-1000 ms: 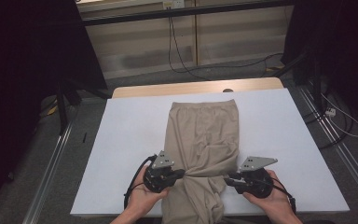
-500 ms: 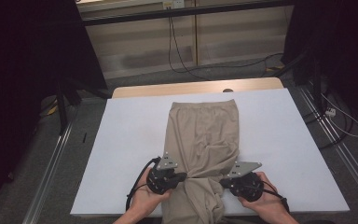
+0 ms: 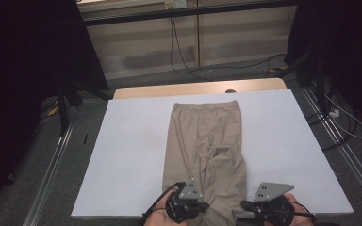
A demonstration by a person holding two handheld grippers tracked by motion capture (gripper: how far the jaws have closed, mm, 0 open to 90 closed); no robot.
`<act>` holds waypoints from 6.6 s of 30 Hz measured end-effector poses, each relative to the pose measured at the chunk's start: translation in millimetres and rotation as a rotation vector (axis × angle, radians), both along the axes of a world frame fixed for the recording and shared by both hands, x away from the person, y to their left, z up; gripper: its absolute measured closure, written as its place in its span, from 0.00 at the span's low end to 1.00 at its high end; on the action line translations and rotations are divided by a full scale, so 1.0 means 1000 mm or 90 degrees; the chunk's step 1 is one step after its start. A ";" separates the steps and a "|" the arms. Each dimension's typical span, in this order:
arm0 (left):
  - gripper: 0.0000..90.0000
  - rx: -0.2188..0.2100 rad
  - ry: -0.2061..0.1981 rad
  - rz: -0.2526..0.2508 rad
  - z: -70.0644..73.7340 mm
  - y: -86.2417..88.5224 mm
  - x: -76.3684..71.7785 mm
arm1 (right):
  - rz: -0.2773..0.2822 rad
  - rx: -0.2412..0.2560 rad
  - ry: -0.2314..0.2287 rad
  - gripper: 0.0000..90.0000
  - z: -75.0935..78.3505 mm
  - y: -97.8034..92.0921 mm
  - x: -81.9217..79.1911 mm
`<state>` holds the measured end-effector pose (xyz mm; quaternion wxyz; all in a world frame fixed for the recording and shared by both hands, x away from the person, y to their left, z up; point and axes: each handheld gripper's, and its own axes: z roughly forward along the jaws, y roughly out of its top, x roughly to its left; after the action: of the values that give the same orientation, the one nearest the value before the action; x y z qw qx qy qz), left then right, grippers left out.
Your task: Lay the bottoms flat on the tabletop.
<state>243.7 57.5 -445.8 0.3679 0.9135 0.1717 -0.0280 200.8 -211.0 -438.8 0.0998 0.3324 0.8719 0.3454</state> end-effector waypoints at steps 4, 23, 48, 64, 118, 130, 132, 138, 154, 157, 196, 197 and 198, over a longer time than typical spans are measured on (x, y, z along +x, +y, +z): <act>1.00 -0.005 0.019 -0.035 0.001 -0.002 -0.012 | -0.004 0.030 0.002 0.87 0.002 0.001 -0.013; 1.00 0.048 -0.099 0.010 -0.002 -0.039 0.033 | -0.205 -0.027 -0.039 0.85 -0.009 -0.017 0.067; 1.00 0.012 -0.020 0.048 0.003 0.005 0.024 | -0.254 -0.020 -0.057 1.00 -0.019 -0.007 0.151; 1.00 -0.018 -0.019 0.085 0.002 -0.011 0.044 | -0.324 -0.008 -0.129 0.75 -0.001 -0.041 0.165; 1.00 -0.036 -0.017 -0.064 -0.008 -0.058 0.001 | -0.111 -0.032 -0.045 1.00 0.001 -0.060 0.022; 0.72 -0.039 -0.059 0.007 0.002 -0.025 0.026 | 0.028 -0.027 -0.018 0.66 -0.007 -0.007 0.017; 0.69 -0.023 -0.068 -0.001 -0.002 -0.022 0.026 | 0.033 -0.042 -0.023 0.63 -0.011 0.002 0.021; 0.81 0.000 -0.101 -0.025 -0.006 -0.030 0.015 | 0.043 -0.034 -0.020 1.00 -0.011 0.002 0.017; 0.96 -0.034 -0.020 -0.069 -0.001 -0.033 -0.008 | 0.079 -0.001 0.007 0.85 0.000 -0.020 -0.007; 0.86 -0.046 -0.040 -0.054 0.005 -0.030 -0.001 | 0.031 0.029 -0.009 0.76 0.003 -0.025 0.001; 0.64 0.033 -0.101 0.129 0.002 0.080 0.039 | 0.043 0.015 -0.017 0.77 -0.004 0.054 0.036; 0.65 0.039 -0.100 0.131 0.000 0.079 0.039 | 0.053 0.013 -0.012 0.77 -0.007 0.060 0.038; 0.68 0.053 -0.094 0.126 -0.002 0.078 0.039 | 0.057 0.009 -0.008 0.76 -0.010 0.062 0.039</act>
<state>282.8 135.8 -448.3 0.3426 0.9059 0.2347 0.0829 240.2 -148.5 -448.7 0.0873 0.2918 0.8828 0.3577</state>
